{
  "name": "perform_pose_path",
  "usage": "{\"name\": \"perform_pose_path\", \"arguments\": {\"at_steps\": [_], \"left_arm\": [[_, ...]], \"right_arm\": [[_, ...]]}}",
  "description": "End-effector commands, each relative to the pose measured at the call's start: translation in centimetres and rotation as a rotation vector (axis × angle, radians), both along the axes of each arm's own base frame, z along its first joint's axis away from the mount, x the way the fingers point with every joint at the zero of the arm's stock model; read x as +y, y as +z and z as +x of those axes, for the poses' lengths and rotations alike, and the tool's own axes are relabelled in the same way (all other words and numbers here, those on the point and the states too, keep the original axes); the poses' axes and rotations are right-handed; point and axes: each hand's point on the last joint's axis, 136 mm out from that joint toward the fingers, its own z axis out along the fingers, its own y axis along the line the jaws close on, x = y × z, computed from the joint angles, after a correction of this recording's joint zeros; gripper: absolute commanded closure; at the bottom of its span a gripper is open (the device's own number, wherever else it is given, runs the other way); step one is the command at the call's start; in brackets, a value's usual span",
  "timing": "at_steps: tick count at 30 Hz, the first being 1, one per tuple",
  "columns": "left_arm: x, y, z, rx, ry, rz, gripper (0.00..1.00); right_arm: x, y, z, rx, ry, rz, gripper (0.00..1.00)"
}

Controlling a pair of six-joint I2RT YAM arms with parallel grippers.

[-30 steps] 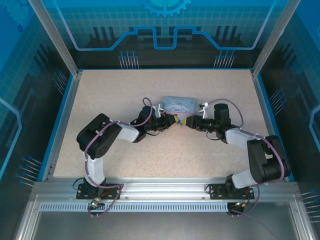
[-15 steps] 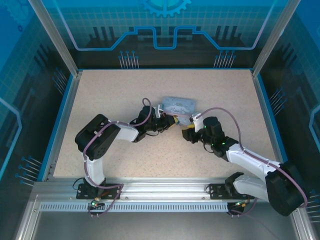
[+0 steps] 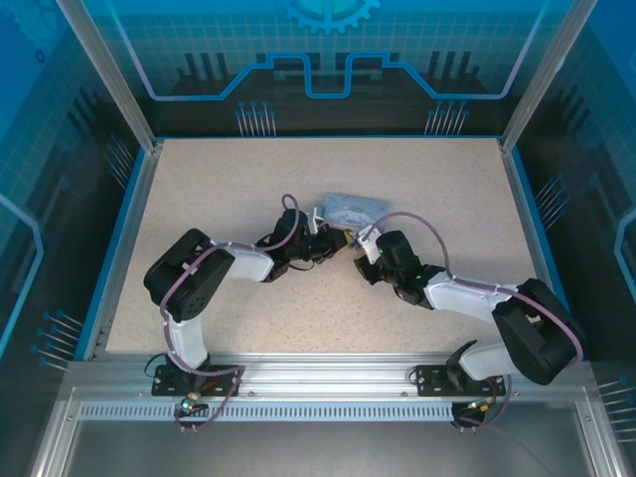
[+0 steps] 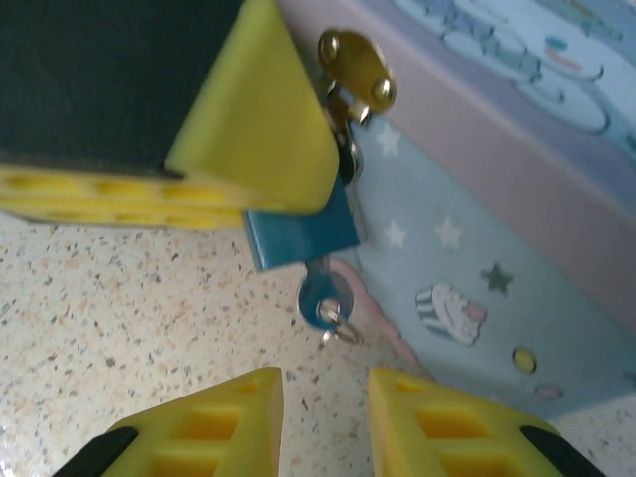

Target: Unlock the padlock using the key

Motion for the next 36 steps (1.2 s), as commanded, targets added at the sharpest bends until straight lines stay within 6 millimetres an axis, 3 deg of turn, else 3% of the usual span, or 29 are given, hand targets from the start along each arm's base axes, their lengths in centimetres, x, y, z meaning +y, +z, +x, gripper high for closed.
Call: {"name": "perform_pose_path", "arguments": {"at_steps": [1,11,16,24,36], "left_arm": [[-0.5,2.9,0.0,-0.048,-0.032,-0.048,1.0],[-0.5,3.3,0.1,-0.051,-0.036,-0.06,1.0],[-0.7,3.4,-0.1,-0.047,-0.049,-0.065,1.0],[-0.6,3.2,-0.3,-0.036,-0.058,-0.059,1.0],[-0.6,2.5,-1.2,-0.001,-0.101,-0.034,1.0]], "right_arm": [[1.0,1.4,1.2,-0.07,0.026,-0.023,0.72],[1.6,-0.2,1.5,-0.035,0.048,-0.049,0.74],[1.9,-0.5,1.8,-0.026,0.055,-0.052,0.84],[2.4,0.9,2.6,-0.073,0.062,-0.026,0.86],[2.5,1.6,2.6,-0.073,0.105,0.058,0.97]]}}
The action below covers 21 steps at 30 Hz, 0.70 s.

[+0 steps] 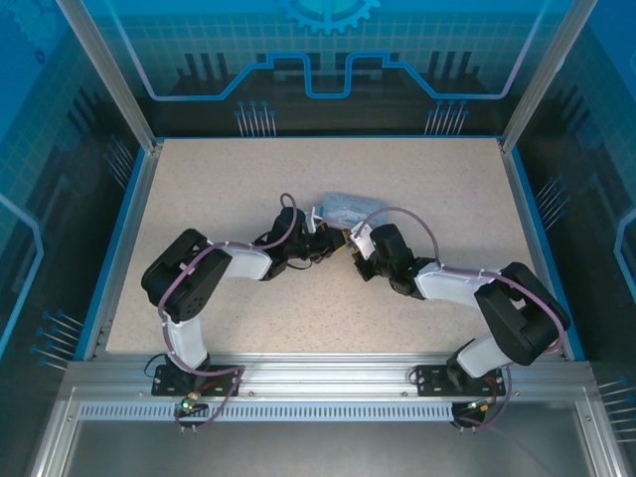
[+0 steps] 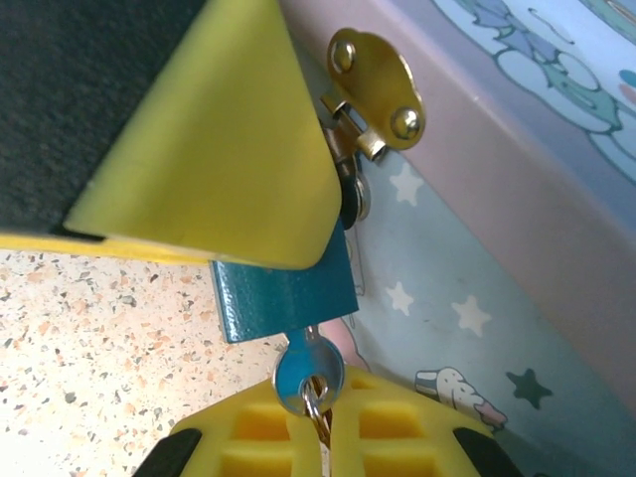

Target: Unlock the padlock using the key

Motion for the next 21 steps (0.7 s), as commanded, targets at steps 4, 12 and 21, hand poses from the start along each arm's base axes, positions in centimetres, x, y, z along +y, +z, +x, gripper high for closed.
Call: {"name": "perform_pose_path", "arguments": {"at_steps": [4,12,21], "left_arm": [[-0.9,2.3,-1.4,-0.019,-0.097,-0.022,1.0],[-0.7,2.5,-1.6,-0.017,-0.096,-0.016,1.0],[0.2,2.7,-0.6,0.029,0.004,-0.008,1.0]], "right_arm": [[1.5,2.7,0.7,-0.059,0.067,0.126,0.98],[0.9,2.2,0.8,-0.066,0.033,0.119,0.96],[-0.2,2.5,0.3,-0.17,-0.046,-0.001,0.7]]}}
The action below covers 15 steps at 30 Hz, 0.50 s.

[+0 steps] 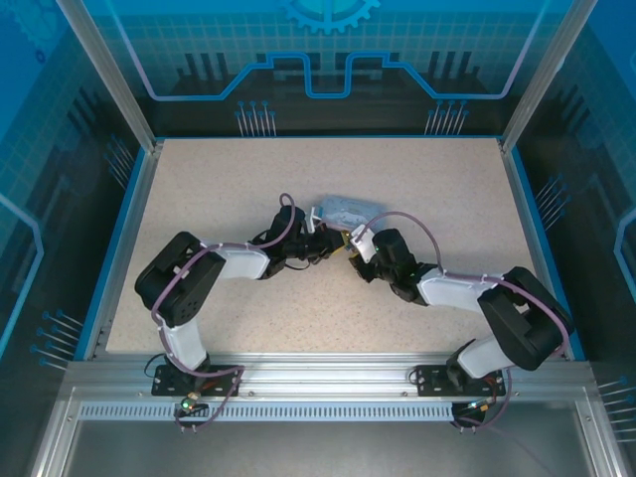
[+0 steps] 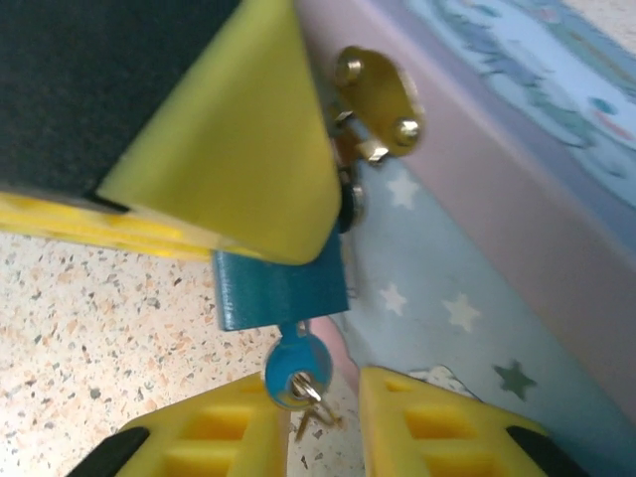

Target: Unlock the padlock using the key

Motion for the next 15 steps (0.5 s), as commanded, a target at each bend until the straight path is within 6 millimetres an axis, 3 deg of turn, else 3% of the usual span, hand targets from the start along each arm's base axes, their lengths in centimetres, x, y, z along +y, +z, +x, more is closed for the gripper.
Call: {"name": "perform_pose_path", "arguments": {"at_steps": [1,10,15], "left_arm": [[0.0,2.3,0.1,0.003,0.021,-0.027,1.0],[1.4,2.8,0.0,0.023,0.054,0.002,1.0],[1.7,3.0,0.0,0.029,0.054,0.0,1.0]], "right_arm": [[-0.4,1.8,1.0,-0.116,-0.068,-0.023,0.69],[1.8,1.4,0.9,-0.18,-0.03,-0.154,0.65],[2.6,2.0,1.2,-0.21,-0.021,-0.163,0.64]]}}
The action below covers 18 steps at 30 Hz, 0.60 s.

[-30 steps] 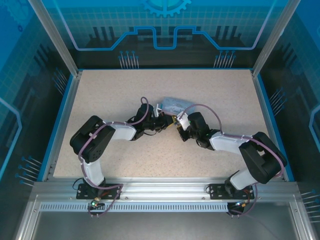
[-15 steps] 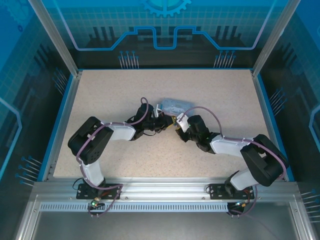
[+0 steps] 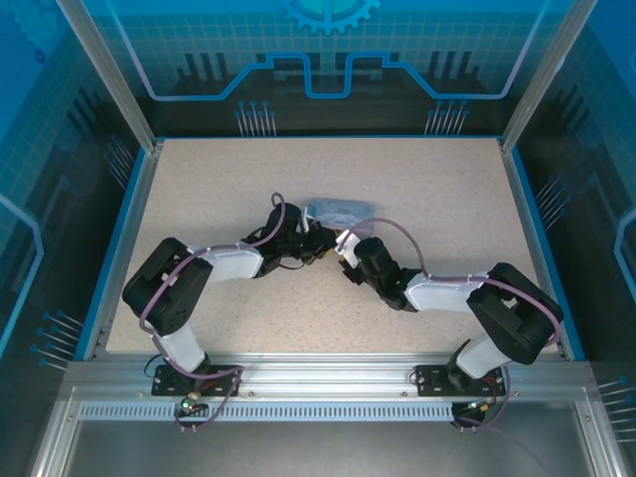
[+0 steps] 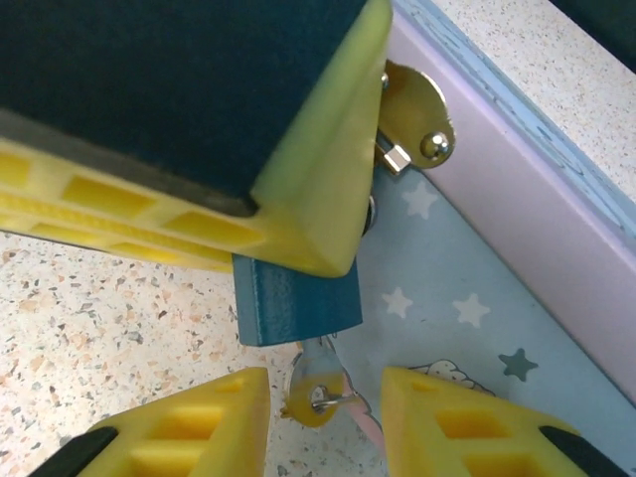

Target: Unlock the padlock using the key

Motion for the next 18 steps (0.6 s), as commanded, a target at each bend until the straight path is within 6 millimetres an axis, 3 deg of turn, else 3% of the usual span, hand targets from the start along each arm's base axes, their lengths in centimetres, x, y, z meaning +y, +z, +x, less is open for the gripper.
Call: {"name": "perform_pose_path", "arguments": {"at_steps": [1,9,15,18], "left_arm": [[0.0,2.6,0.3,-0.036,0.002,-0.043,1.0],[-0.2,2.5,0.0,-0.029,-0.012,-0.057,1.0],[0.1,2.1,0.0,-0.019,-0.011,-0.058,1.0],[0.2,2.2,0.1,-0.023,-0.012,-0.062,1.0]], "right_arm": [[0.8,1.7,1.0,-0.066,-0.004,-0.004,0.64],[2.0,2.1,1.3,-0.056,0.029,0.045,0.72],[2.1,2.7,1.0,-0.011,0.072,0.124,0.92],[1.9,2.4,0.8,0.022,0.087,0.136,0.94]]}}
